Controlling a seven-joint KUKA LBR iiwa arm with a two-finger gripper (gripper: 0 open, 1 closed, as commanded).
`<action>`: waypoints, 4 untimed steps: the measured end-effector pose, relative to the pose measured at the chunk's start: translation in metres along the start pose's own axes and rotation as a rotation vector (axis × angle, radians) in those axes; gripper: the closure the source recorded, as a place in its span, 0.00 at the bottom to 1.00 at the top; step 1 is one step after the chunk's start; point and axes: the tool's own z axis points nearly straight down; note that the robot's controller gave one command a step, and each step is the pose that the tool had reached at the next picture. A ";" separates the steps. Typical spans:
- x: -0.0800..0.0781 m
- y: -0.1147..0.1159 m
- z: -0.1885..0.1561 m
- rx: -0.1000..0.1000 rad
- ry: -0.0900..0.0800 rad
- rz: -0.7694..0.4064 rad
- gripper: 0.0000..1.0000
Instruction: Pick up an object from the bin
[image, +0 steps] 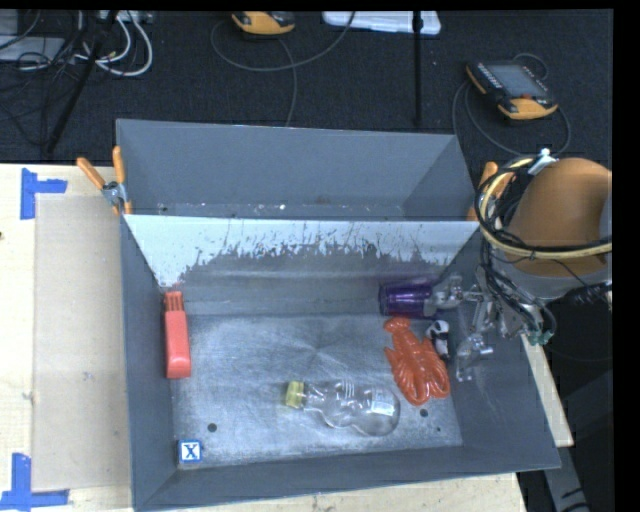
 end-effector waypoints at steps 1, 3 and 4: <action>0.016 0.013 0.035 -0.005 0.010 -0.228 0.00; 0.019 0.015 0.041 -0.006 0.008 -0.441 0.00; 0.010 0.012 0.061 -0.004 0.005 -0.258 0.00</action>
Offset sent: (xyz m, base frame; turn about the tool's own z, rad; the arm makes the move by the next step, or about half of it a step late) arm 0.0099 0.0247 -0.0725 -0.4974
